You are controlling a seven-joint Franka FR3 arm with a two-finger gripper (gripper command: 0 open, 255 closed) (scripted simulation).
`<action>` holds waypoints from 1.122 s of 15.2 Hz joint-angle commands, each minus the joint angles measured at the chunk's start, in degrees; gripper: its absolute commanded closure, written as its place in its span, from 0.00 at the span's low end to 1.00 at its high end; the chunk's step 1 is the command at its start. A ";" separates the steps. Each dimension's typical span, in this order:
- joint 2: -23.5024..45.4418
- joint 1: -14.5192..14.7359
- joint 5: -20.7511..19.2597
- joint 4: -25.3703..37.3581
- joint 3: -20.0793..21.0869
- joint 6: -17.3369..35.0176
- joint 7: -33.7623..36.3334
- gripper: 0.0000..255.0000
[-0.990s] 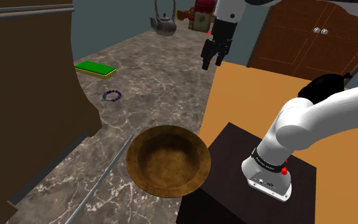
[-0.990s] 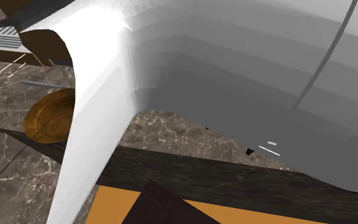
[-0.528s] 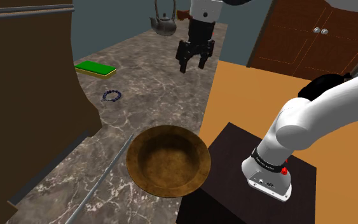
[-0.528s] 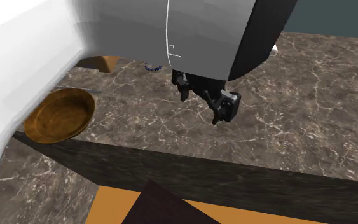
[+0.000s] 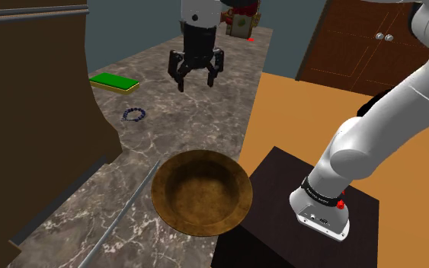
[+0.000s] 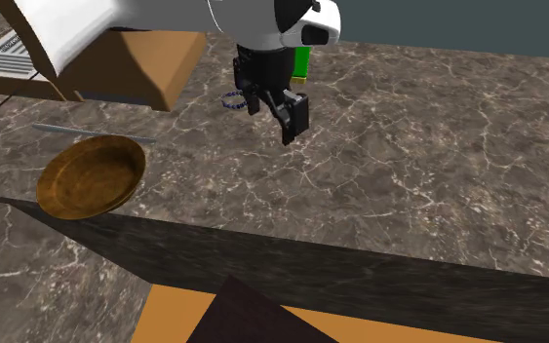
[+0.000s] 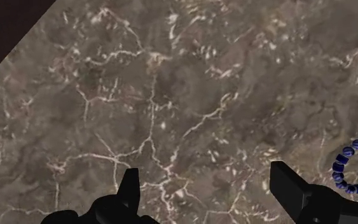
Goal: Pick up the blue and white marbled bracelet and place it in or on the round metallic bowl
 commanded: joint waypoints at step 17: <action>37.92 10.34 -19.72 36.82 7.33 -7.18 31.56 0.00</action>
